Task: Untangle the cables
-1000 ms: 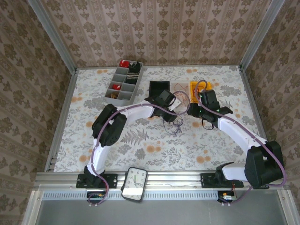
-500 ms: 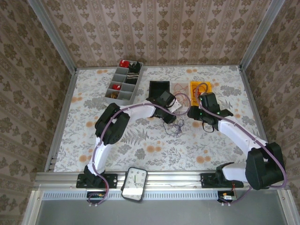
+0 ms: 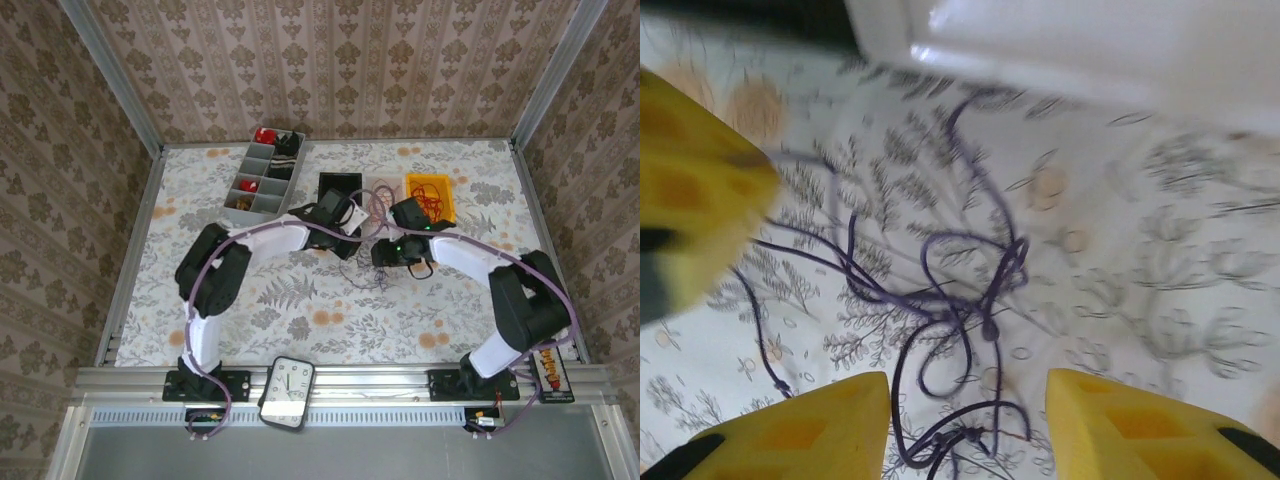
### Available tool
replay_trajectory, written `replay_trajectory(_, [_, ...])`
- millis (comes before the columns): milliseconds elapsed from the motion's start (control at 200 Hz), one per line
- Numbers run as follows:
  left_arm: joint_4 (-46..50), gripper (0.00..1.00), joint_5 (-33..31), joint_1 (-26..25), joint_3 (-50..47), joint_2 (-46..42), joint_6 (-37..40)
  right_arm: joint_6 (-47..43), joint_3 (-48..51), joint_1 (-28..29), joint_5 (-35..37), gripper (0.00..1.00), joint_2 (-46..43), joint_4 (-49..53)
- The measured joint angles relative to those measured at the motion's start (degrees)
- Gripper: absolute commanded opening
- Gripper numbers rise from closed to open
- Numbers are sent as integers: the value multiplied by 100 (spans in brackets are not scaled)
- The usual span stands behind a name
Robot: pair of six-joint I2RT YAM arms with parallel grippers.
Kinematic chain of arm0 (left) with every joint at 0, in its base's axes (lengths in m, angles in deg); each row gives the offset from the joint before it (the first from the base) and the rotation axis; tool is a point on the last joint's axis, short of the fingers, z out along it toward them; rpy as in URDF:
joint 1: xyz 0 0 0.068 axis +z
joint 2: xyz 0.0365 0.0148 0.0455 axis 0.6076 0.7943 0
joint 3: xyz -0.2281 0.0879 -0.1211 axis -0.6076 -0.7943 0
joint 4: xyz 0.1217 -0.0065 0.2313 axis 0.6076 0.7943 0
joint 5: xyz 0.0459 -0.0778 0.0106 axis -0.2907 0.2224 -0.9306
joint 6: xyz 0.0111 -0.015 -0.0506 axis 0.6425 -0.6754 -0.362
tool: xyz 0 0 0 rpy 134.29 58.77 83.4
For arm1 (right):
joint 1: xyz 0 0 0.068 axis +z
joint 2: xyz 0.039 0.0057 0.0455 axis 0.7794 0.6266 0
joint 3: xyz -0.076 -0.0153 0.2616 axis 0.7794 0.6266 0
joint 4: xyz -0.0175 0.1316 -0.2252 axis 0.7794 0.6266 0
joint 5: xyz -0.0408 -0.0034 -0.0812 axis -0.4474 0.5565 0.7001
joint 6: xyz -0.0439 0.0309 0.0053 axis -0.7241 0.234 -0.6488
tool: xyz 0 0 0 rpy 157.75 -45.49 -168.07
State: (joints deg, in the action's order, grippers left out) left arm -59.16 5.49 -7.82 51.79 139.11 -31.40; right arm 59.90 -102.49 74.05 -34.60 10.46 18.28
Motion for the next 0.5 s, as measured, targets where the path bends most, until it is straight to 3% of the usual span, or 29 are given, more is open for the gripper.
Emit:
replay_trajectory(45, [-76, 0, 13, 24, -76, -195, -81, -63, -63, 57, -4, 39, 168, 74])
replay_trajectory(130, [-168, 0, 26, 31, -155, -448, -186, -190, -179, 83, 13, 16, 452, 188])
replay_trajectory(200, [-186, 0, 26, 57, -236, -584, -260, -166, -236, 83, 68, 6, 603, 234])
replay_trajectory(345, [-251, 0, -212, 225, -568, -962, -588, -122, -216, 39, 267, 2, 619, 328])
replay_trajectory(500, [-527, 0, -647, 789, -1091, -1797, -1237, -4, 57, -219, 369, 0, 413, 328])
